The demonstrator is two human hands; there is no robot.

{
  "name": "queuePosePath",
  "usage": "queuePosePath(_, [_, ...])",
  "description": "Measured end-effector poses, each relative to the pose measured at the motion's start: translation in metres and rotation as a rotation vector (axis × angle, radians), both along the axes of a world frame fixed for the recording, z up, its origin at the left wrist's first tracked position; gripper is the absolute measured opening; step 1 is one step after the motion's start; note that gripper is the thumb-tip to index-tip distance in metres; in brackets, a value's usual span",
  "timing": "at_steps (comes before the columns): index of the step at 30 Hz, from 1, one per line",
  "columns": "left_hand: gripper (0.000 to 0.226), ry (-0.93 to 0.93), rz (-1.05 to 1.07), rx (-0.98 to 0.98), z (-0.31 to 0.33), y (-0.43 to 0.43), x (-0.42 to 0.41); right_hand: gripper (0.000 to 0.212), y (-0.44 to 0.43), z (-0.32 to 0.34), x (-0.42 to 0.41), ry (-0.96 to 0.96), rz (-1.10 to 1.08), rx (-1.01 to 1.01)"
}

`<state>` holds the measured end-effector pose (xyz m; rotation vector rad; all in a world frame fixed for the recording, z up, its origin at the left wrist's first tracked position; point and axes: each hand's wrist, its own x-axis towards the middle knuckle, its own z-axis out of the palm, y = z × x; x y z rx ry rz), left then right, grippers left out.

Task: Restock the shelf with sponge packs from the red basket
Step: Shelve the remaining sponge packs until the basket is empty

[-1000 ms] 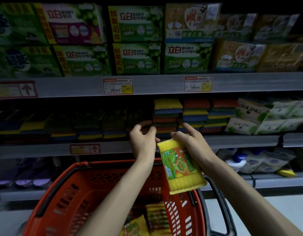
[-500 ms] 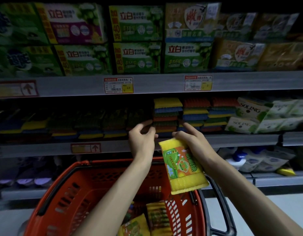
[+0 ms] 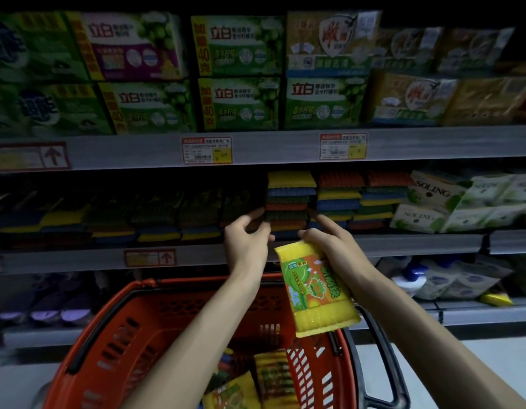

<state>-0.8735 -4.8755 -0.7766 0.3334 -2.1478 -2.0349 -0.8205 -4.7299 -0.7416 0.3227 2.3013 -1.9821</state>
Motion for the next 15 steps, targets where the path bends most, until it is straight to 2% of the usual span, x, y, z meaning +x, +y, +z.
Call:
queuePosePath(7, [0.034, -0.015, 0.014, 0.020, 0.009, -0.003, 0.005, 0.064, 0.003, 0.004, 0.006, -0.005, -0.020, -0.017])
queuePosePath(15, [0.014, 0.005, -0.121, -0.056, 0.017, -0.039, 0.031, 0.058, 0.002, 0.008, 0.016, 0.052, -0.023, -0.046])
